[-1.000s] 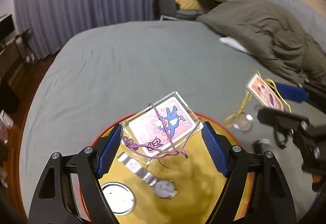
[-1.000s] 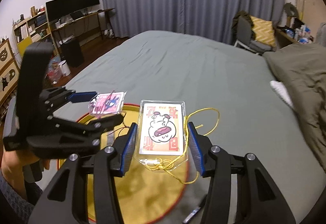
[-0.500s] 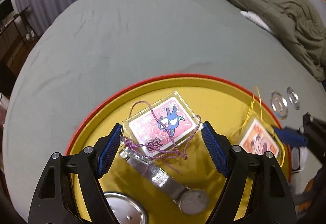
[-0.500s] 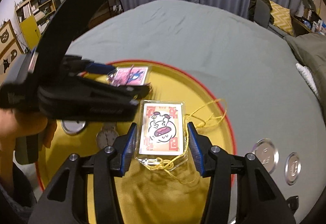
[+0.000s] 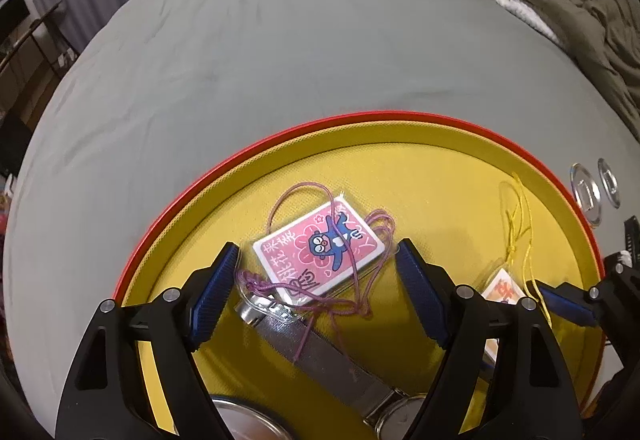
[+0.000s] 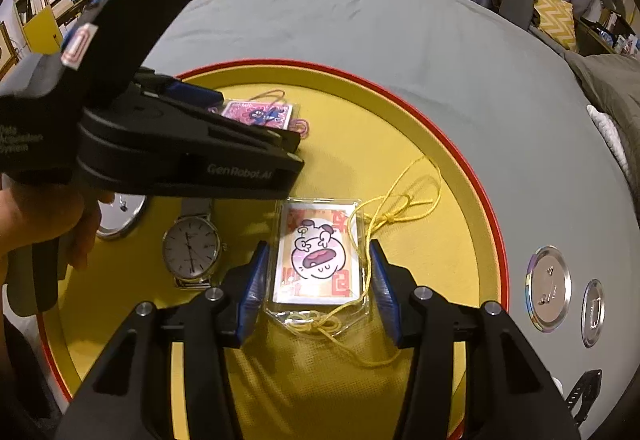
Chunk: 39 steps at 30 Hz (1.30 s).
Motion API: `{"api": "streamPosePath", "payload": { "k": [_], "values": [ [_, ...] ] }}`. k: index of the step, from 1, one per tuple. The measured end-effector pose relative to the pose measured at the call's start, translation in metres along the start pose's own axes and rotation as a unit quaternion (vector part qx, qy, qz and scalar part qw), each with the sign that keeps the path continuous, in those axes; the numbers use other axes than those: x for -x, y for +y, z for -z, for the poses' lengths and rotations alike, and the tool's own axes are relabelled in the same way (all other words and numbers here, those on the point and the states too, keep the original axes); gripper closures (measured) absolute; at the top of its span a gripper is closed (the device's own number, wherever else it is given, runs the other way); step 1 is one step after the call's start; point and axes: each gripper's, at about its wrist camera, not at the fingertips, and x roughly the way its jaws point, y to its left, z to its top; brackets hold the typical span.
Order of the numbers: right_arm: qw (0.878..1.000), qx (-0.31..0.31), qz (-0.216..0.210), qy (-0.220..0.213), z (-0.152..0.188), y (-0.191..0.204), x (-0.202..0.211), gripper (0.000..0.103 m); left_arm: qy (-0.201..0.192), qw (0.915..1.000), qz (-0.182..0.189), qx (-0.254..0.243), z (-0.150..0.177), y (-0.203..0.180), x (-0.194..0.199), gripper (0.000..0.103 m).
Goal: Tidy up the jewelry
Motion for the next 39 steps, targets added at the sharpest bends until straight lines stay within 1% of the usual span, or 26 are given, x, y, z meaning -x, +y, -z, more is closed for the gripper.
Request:
{"api": "streamPosePath", "payload": {
  "k": [5,6,8,12,14,17,19,20,22,26,29,30,31,32,35,37,39],
  "values": [
    [1.000,0.003,0.004,0.005,-0.001,-0.001,-0.003,0.057,0.004,1.0000,0.002,0.002,-0.003,-0.002,0.000,0.022],
    [1.000,0.004,0.005,0.006,-0.001,-0.001,-0.003,0.054,0.004,1.0000,0.000,0.003,-0.003,-0.002,0.000,0.021],
    [1.000,0.007,0.006,0.010,0.000,-0.001,-0.003,0.043,0.005,1.0000,0.000,0.003,-0.004,-0.004,0.000,0.019],
    [1.000,0.008,-0.007,0.009,0.002,-0.006,-0.001,0.040,0.003,1.0000,-0.003,0.005,-0.002,-0.003,0.002,0.011],
    [1.000,0.010,-0.007,0.009,0.001,-0.007,0.000,0.035,-0.001,1.0000,-0.004,0.003,0.000,-0.003,0.005,0.009],
    [1.000,0.002,-0.014,0.003,0.000,-0.010,0.004,0.028,-0.009,0.9999,-0.006,0.004,-0.002,-0.004,0.010,0.006],
    [1.000,-0.005,-0.019,-0.002,0.002,-0.007,0.010,0.017,-0.018,0.9998,-0.006,0.008,-0.004,-0.003,0.017,0.005],
    [1.000,-0.006,-0.019,-0.005,0.001,-0.007,0.013,0.015,-0.017,0.9998,0.000,0.013,-0.004,-0.001,0.020,0.005],
    [1.000,-0.005,-0.018,-0.014,-0.001,-0.006,0.020,0.015,-0.016,0.9996,0.013,0.021,-0.006,0.000,0.027,0.005],
    [0.999,-0.004,-0.019,-0.029,-0.004,-0.005,0.037,0.010,-0.034,0.9992,-0.005,0.022,-0.012,-0.001,0.045,0.005],
    [0.999,-0.009,-0.023,-0.048,-0.008,-0.006,0.058,0.009,-0.044,0.9984,-0.011,0.033,-0.013,-0.002,0.062,0.005],
    [0.998,-0.011,-0.026,-0.054,-0.007,-0.007,0.067,0.009,-0.049,0.9982,-0.010,0.034,-0.013,-0.005,0.068,0.005],
    [0.998,-0.012,-0.027,-0.060,-0.006,-0.007,0.076,0.009,-0.055,0.9980,0.002,0.033,-0.013,-0.012,0.078,0.005],
    [0.997,-0.011,-0.027,-0.065,-0.005,-0.007,0.081,0.009,-0.058,0.9979,0.006,0.029,-0.013,-0.018,0.084,0.005],
    [0.997,-0.004,-0.016,-0.078,-0.001,-0.015,0.110,0.009,-0.074,0.9971,0.016,0.001,-0.010,-0.047,0.106,0.005],
    [0.997,-0.005,-0.010,-0.082,0.002,-0.024,0.121,0.009,-0.083,0.9960,0.029,-0.018,-0.010,-0.069,0.118,0.005],
    [0.996,-0.012,0.003,-0.086,0.012,-0.040,0.135,0.009,-0.084,0.9953,0.034,-0.036,-0.008,-0.090,0.124,0.005]
  ]
}}
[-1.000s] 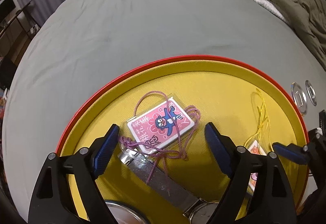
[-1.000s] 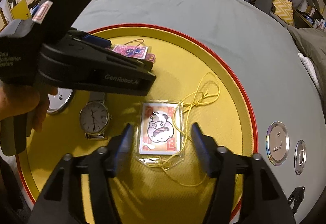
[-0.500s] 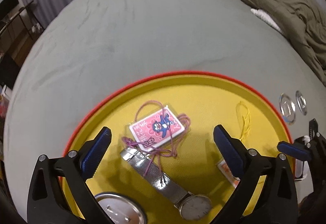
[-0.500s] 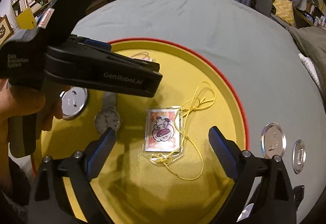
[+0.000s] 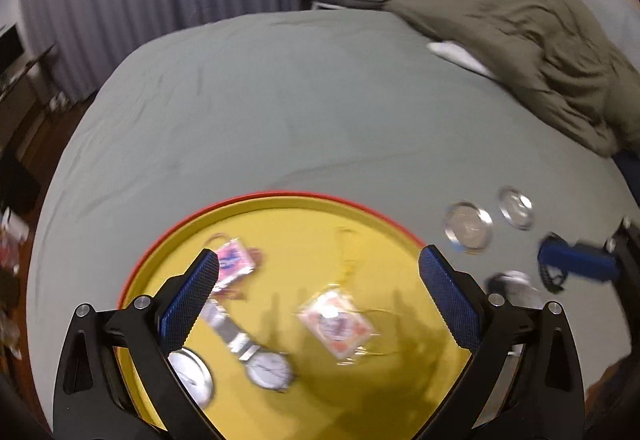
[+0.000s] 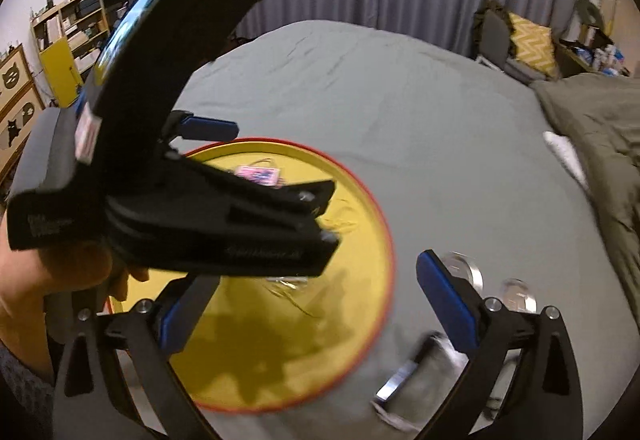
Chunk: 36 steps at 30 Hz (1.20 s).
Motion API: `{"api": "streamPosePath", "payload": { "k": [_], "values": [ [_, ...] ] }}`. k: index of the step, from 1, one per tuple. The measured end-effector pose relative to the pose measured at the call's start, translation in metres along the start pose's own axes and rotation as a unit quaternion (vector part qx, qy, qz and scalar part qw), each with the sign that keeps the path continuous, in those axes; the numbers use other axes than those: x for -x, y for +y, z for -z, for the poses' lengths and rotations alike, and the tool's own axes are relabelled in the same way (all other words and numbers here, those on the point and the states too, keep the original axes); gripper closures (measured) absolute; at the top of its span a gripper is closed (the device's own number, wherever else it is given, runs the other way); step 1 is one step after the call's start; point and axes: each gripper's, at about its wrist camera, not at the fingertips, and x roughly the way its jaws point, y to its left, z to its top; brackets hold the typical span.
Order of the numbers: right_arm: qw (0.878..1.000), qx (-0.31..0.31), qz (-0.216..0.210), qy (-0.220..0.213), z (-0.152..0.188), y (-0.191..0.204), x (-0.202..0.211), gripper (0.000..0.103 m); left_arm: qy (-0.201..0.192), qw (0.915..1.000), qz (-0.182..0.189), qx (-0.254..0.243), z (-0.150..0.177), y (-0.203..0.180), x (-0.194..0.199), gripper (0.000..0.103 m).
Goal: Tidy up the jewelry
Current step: 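Move the right gripper to the black fitness band while the left moves to the white-strap watch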
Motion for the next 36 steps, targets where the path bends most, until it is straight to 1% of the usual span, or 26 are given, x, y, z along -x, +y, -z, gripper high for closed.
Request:
{"api": "streamPosePath", "payload": {
  "k": [4,6,8,9,12,20,24,26,28,33,36],
  "values": [
    [0.999,-0.026,0.026,0.005,0.018,-0.039,0.015,0.009,0.006,0.9995,0.030,-0.008,0.007,-0.029,0.005,0.005],
    [0.998,-0.044,0.042,0.012,0.034,-0.061,0.021,0.008,0.011,0.9991,0.033,-0.023,0.011,-0.046,0.004,0.005],
    [0.997,-0.059,0.046,0.019,0.047,-0.079,0.022,0.008,0.017,0.9983,0.046,-0.031,0.016,-0.061,0.002,0.005],
    [0.996,-0.067,0.060,0.024,0.056,-0.088,0.022,0.008,0.020,0.9977,0.048,-0.042,0.019,-0.070,0.001,0.005],
    [0.993,-0.095,0.069,0.032,0.074,-0.111,0.020,0.008,0.026,0.9967,0.051,-0.057,0.025,-0.089,-0.006,0.005],
    [0.984,-0.147,0.094,0.042,0.111,-0.147,0.030,0.008,0.046,0.9901,0.082,-0.104,0.046,-0.132,-0.025,0.005],
    [0.978,-0.172,0.105,0.048,0.123,-0.163,0.027,0.008,0.055,0.9866,0.082,-0.130,0.057,-0.151,-0.031,0.005],
    [0.976,-0.178,0.111,0.052,0.130,-0.166,0.026,0.008,0.060,0.9850,0.075,-0.144,0.062,-0.160,-0.035,0.005],
    [0.974,-0.186,0.120,0.056,0.135,-0.172,0.023,0.008,0.065,0.9836,0.075,-0.151,0.065,-0.166,-0.039,0.005],
    [0.967,-0.214,0.123,0.055,0.144,-0.185,0.021,0.008,0.072,0.9814,0.074,-0.162,0.070,-0.175,-0.047,0.005],
    [0.963,-0.228,0.126,0.061,0.149,-0.191,0.017,0.008,0.077,0.9811,0.062,-0.166,0.071,-0.178,-0.053,0.005]
  ]
}}
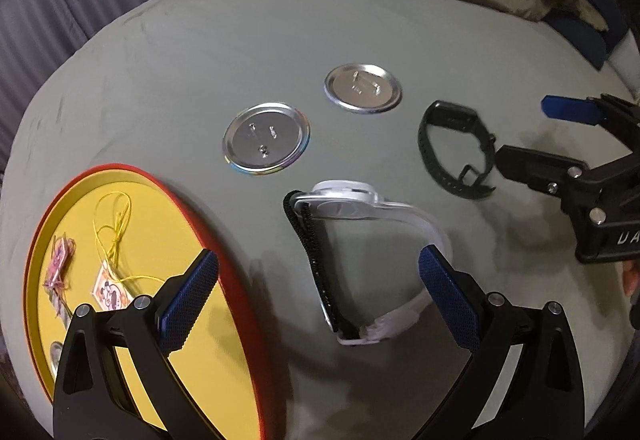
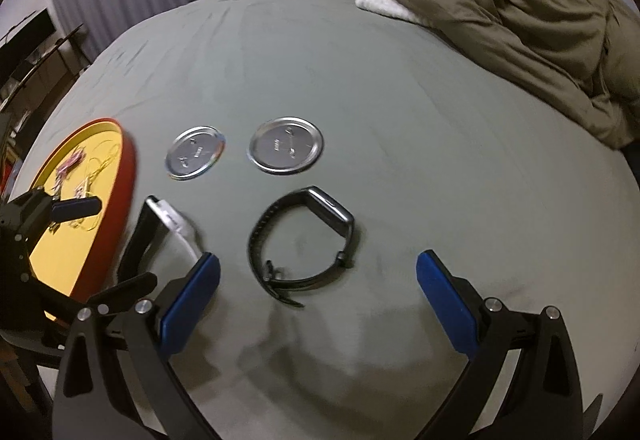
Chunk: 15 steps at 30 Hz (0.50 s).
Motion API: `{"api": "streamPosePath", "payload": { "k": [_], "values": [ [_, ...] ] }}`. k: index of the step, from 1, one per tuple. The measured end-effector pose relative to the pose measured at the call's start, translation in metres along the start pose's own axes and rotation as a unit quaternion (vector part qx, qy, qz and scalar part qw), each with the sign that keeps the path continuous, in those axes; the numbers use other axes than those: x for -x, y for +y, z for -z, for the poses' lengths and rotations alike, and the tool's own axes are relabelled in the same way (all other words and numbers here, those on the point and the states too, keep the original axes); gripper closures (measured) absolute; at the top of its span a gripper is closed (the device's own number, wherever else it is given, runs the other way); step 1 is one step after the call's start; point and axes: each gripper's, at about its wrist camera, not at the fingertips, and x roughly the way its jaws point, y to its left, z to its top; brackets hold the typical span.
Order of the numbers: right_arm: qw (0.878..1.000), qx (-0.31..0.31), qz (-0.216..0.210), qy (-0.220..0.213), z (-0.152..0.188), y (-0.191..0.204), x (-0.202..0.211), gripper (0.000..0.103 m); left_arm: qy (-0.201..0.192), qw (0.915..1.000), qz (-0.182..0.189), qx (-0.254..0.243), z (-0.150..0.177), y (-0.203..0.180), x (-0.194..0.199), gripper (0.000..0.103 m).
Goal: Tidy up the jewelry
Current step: 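Move the right gripper to the black fitness band while the left moves to the white-strap watch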
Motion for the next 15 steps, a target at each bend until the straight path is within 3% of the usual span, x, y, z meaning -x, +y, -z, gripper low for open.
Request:
{"api": "streamPosePath", "payload": {
  "k": [15],
  "values": [
    [0.997,-0.062,0.006,0.041,0.002,-0.013,-0.034,0.008,0.005,0.9998,0.015,-0.014,0.000,-0.004,-0.027,0.005]
  ]
}}
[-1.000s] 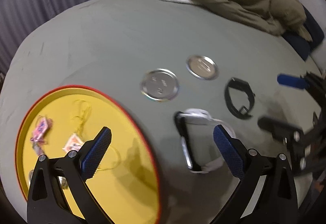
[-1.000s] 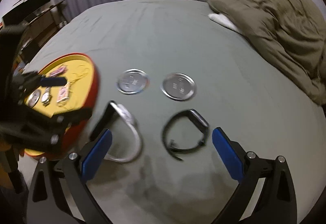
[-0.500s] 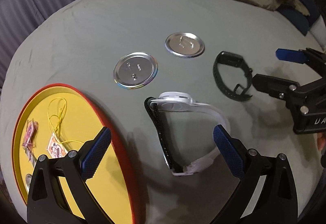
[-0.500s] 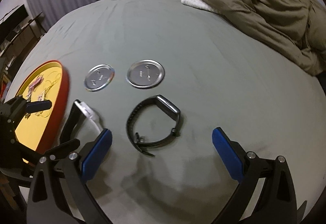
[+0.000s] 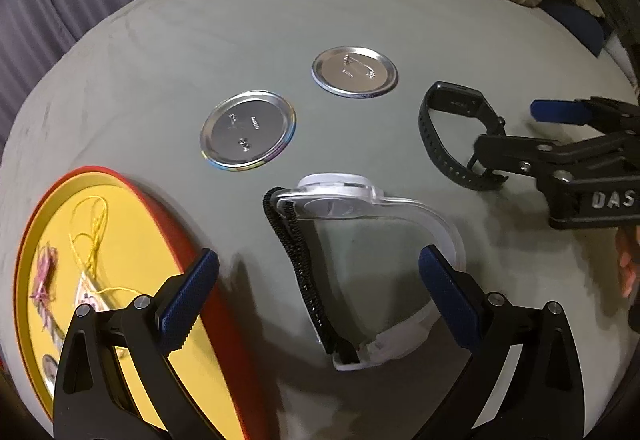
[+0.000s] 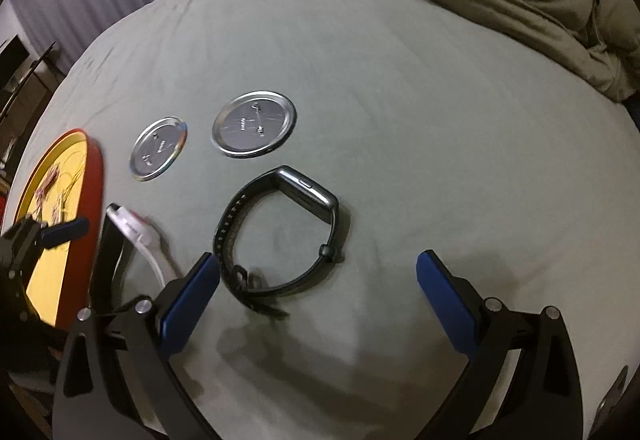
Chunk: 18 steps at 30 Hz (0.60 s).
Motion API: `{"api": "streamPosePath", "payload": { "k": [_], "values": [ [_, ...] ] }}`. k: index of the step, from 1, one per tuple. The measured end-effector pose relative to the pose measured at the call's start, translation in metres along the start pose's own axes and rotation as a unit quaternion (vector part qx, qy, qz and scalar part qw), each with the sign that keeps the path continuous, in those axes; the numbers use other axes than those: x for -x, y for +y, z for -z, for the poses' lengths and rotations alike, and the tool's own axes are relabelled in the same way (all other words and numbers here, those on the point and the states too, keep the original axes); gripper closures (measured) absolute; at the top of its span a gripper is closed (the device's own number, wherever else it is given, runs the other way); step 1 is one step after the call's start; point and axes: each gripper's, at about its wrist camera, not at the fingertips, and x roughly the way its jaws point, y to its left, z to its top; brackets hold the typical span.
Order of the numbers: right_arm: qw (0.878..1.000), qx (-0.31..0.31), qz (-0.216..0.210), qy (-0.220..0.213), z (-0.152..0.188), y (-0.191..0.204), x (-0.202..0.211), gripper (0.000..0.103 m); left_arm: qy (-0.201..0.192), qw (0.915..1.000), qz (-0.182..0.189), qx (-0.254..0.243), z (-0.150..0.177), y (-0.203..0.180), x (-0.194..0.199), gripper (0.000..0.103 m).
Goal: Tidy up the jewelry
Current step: 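Move the right gripper to the black fitness band while the left moves to the white-strap watch, then close the right gripper on the black band while the left grips the white-strap watch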
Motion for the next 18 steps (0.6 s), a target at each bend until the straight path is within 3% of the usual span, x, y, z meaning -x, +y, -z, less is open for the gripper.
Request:
{"api": "streamPosePath", "payload": {
  "k": [14,17,18],
  "values": [
    [0.999,-0.016,0.027,0.013,0.006,-0.001,-0.023,0.009,-0.013,0.9998,0.011,0.005,-0.004,0.005,-0.005,0.006],
    [0.999,-0.010,0.032,0.014,0.005,0.001,-0.023,0.009,-0.017,0.9998,0.005,0.007,-0.002,0.006,-0.004,0.012],
    [0.999,-0.007,0.033,0.014,0.005,0.001,-0.023,0.009,-0.017,0.9998,0.000,0.007,-0.001,0.007,-0.003,0.018]
  ]
}}
